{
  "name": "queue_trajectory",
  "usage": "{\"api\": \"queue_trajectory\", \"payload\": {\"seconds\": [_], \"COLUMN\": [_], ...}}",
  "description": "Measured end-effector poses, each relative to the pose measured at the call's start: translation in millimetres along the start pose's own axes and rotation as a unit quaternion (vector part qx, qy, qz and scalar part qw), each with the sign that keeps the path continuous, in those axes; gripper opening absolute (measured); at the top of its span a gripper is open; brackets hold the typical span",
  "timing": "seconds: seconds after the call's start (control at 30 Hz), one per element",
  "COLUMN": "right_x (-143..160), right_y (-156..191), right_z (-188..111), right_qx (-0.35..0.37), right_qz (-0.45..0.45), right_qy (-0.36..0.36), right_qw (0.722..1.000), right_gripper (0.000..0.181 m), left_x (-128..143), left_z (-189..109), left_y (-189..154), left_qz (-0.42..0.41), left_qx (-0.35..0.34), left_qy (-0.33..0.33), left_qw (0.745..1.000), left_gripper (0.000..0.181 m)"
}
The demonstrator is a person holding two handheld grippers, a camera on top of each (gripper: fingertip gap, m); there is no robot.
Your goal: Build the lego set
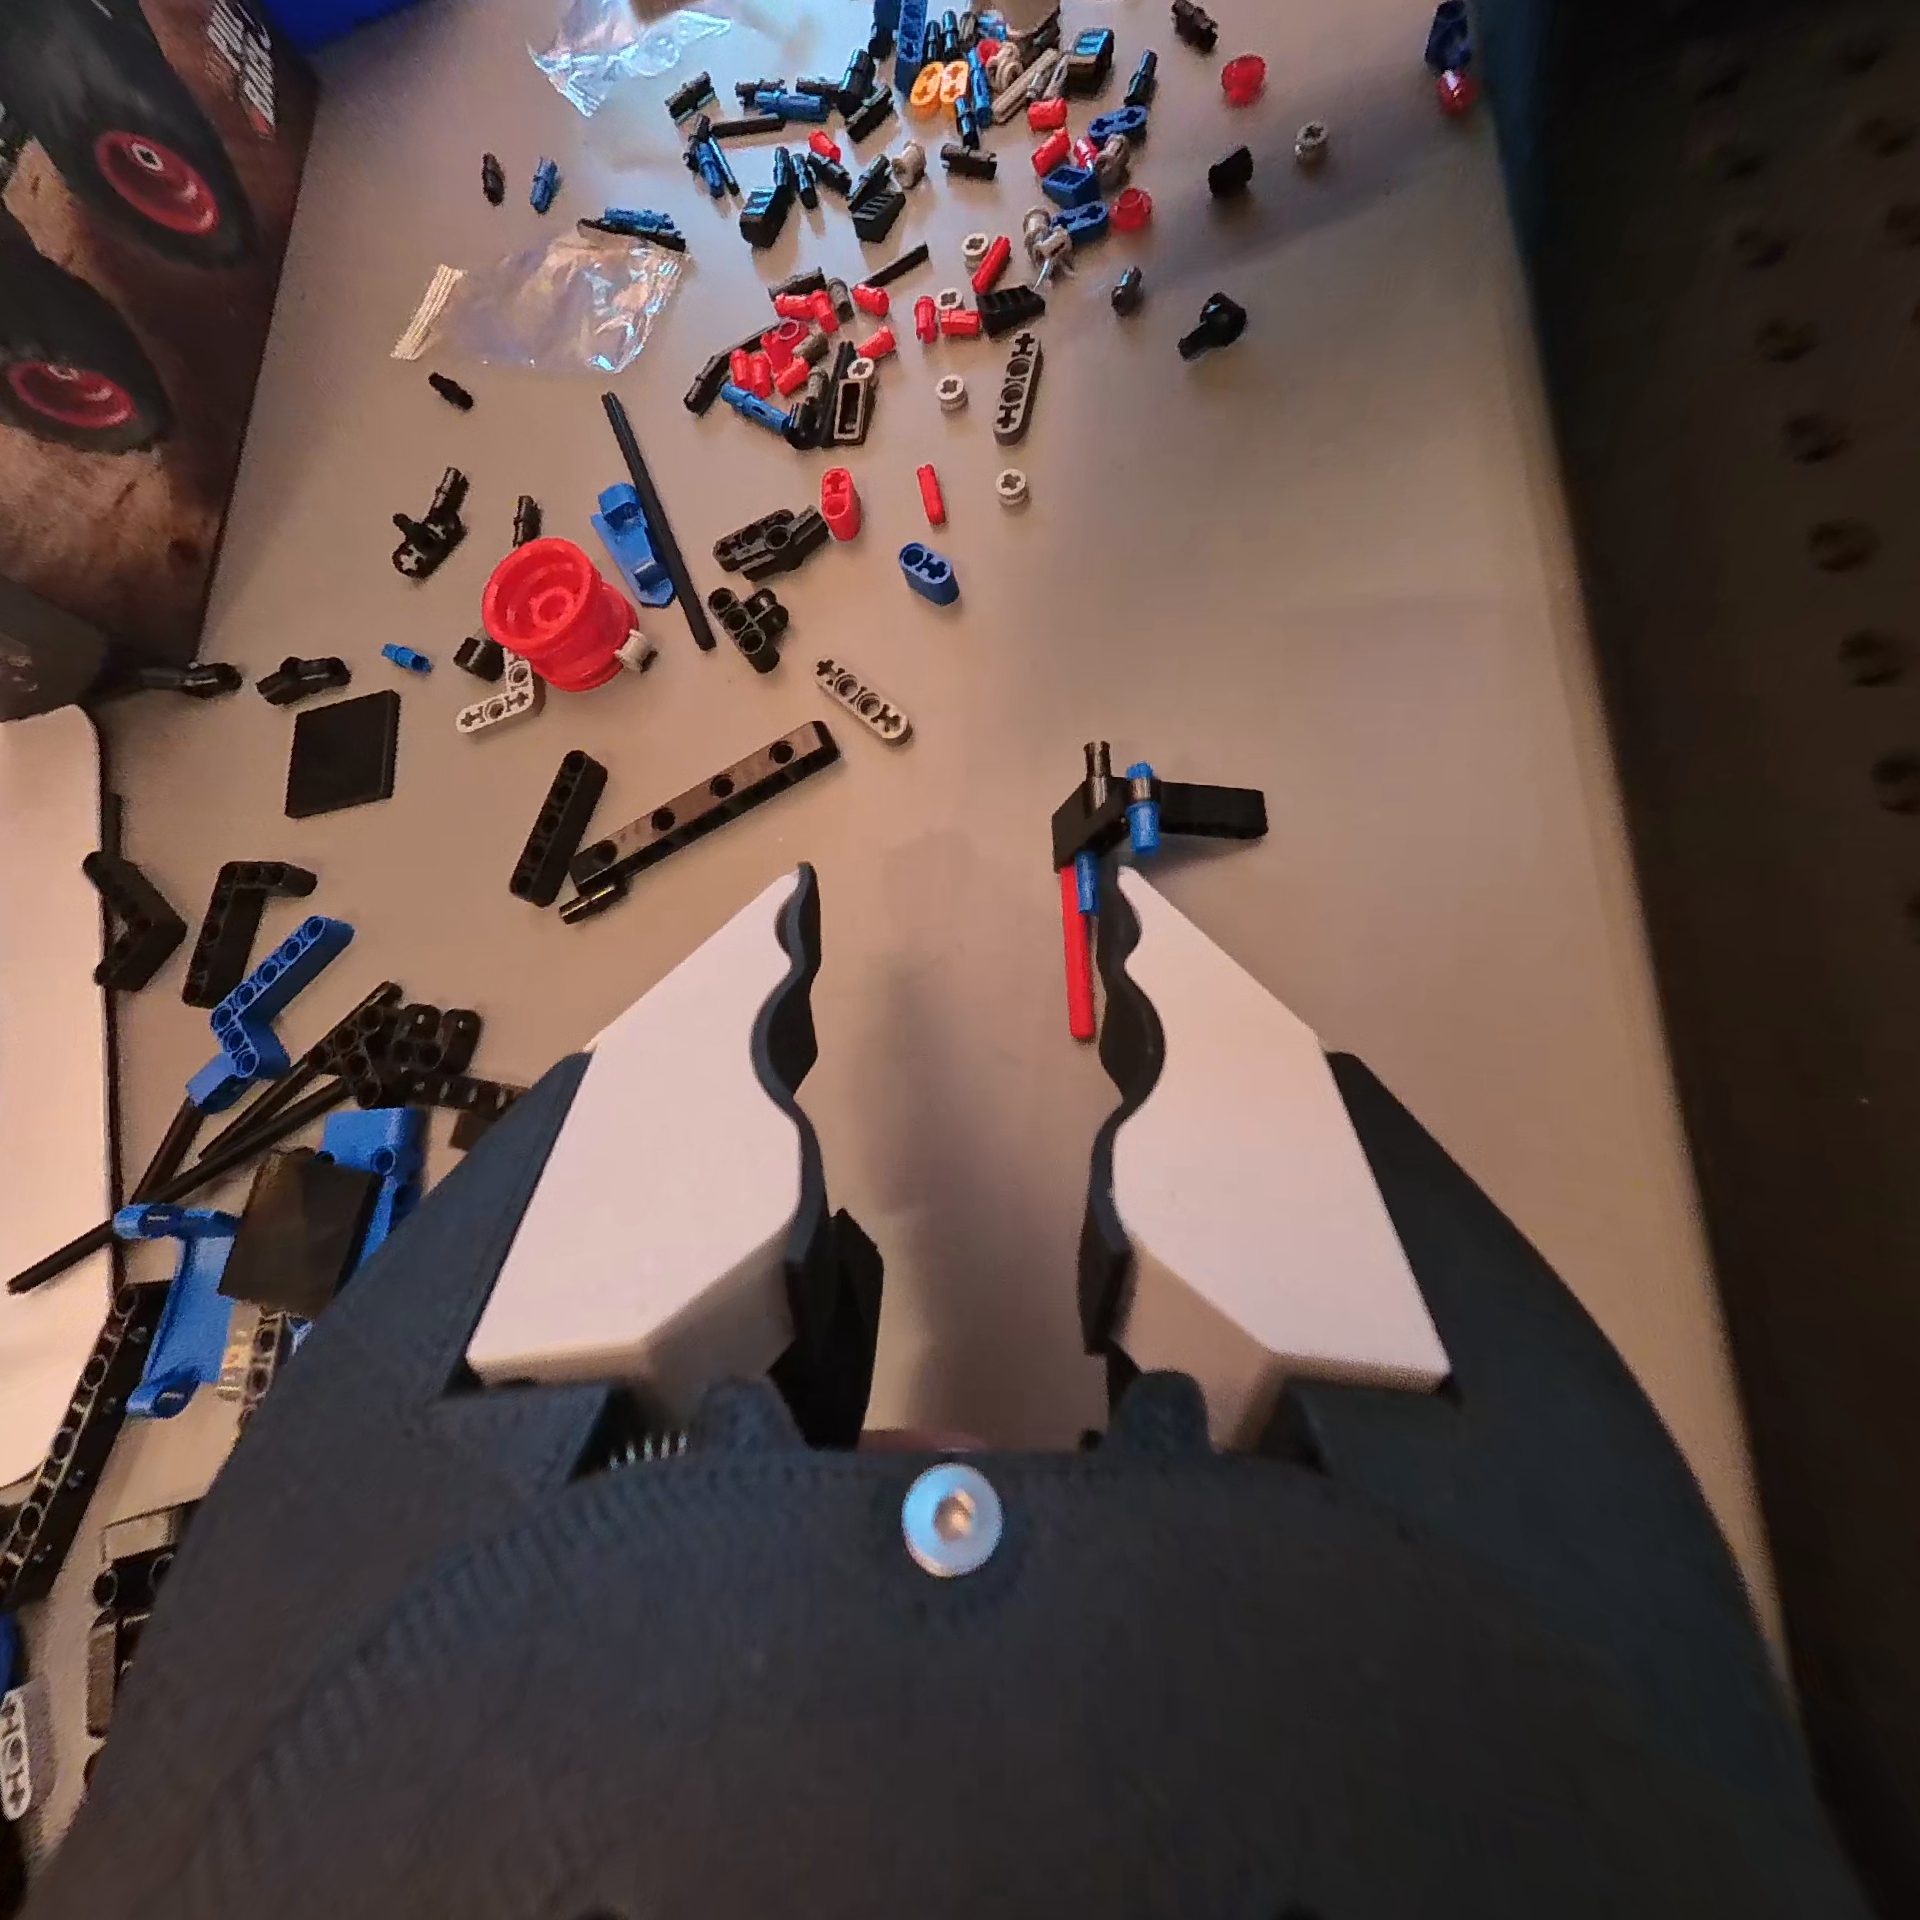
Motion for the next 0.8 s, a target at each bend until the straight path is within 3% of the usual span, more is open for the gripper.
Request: {"api": "queue_trajectory", "payload": {"seconds": [0.3, 0.5, 0.8], "right_x": [0.5, 1.9, 1.0], "right_y": [1.7, 2.1, -2.8], "right_z": [-0.2, 0.2, -2.7], "right_qx": [-0.011, -0.018, -0.041], "right_qz": [0.006, 0.012, 0.083], "right_qy": [0.0, 0.001, -0.015], "right_qw": [1.0, 1.0, 0.996], "right_gripper": [0.004, 0.004, 0.004], "left_x": [-10.5, -11.5, -32.7], "left_z": [-3.1, 18.8, 10.3], "left_y": [-20.4, -23.8, 2.2], "left_qz": [0.006, 0.012, 0.035], "left_qx": [0.048, 0.022, -0.084], "left_qy": [-0.003, 0.034, -0.038], "left_qw": [0.999, 0.999, 0.995], "left_gripper": [0.04, 0.005, 0.005]}}
Point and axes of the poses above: each gripper's, where its closed fingertips meet, z out along the fingers, x out of its underside, y = z × x across the jaws, the point moved 4 cm from there along -z, back along the fingers, and after that the axes turned 2 degrees about z, right-handed, at the moved point
